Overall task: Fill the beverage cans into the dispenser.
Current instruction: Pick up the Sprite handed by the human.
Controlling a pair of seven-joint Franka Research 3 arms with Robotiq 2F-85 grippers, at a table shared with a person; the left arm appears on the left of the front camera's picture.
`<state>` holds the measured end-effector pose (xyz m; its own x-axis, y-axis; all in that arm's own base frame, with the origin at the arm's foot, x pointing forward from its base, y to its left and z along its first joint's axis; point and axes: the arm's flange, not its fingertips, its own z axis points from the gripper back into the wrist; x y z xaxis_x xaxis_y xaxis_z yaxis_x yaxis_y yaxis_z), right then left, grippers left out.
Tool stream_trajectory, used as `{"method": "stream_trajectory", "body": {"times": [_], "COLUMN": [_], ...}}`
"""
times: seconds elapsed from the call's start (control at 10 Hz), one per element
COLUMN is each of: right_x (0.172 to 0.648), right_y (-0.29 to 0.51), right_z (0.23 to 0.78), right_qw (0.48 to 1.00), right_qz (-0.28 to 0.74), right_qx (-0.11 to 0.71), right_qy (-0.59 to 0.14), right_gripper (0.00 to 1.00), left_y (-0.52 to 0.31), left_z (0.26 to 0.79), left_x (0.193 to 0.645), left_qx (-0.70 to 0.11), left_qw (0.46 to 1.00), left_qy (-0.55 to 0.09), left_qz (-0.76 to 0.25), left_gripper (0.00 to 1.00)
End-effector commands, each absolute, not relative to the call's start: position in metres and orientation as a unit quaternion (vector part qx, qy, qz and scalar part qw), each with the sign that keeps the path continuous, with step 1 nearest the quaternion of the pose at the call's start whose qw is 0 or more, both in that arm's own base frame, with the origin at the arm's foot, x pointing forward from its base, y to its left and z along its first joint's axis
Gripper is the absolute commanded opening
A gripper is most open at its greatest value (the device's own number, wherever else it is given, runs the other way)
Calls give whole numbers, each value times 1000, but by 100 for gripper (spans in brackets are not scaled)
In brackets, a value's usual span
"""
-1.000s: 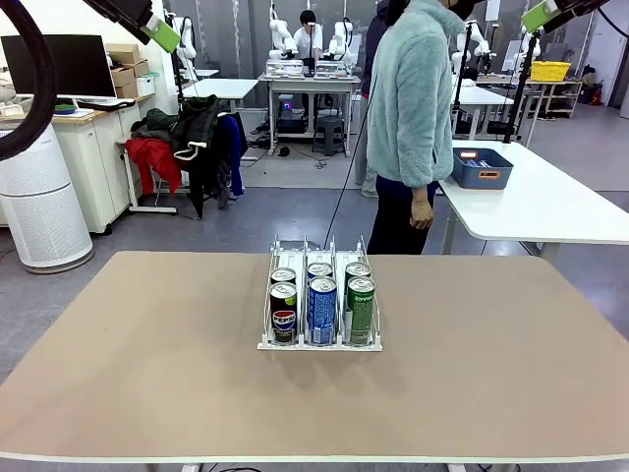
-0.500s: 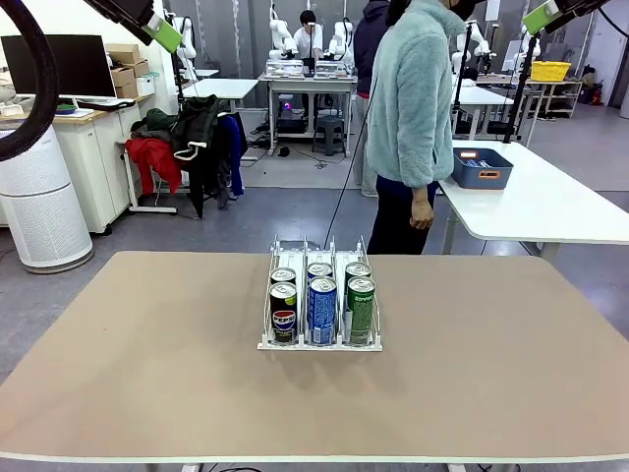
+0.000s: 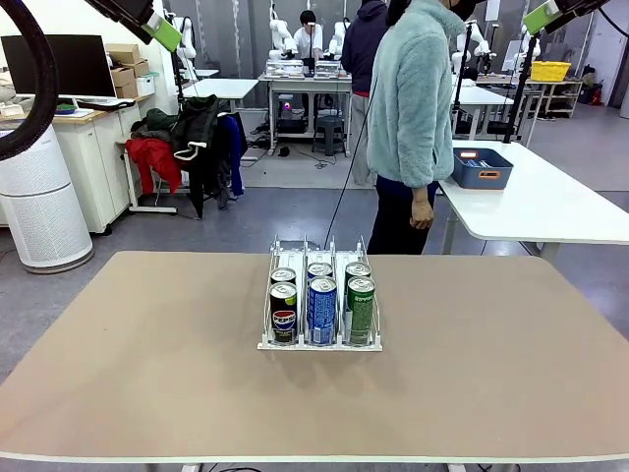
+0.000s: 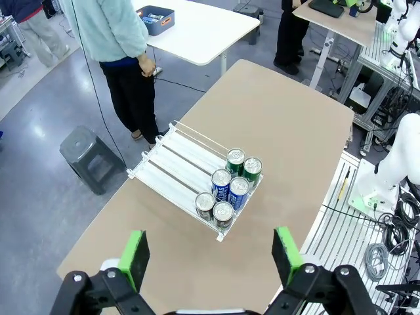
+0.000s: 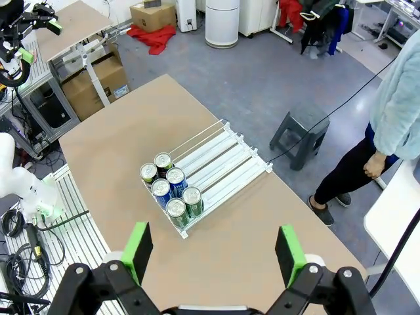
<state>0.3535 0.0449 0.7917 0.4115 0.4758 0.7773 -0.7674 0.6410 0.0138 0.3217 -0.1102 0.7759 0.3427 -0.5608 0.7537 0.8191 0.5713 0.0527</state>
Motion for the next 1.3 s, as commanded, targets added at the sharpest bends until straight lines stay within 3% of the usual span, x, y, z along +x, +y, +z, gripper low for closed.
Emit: {"method": "stream_trajectory", "body": {"times": [0.0,1.2], "right_x": [352,354], "right_y": [47,44], "right_z": [793,791], "right_qw": [820,820], "right_qz": [376,372], "right_qx": [193,190], "right_qy": [-386,-391], "right_gripper": [100,100], "left_y": [-110,-108], "left_z": [775,788], "left_x": [322,323], "left_qx": [-169,-183], "left_qw": [801,806], "left_qy": [-381,-399], "left_qz": [-430,-398], "left_gripper": [100,100]}}
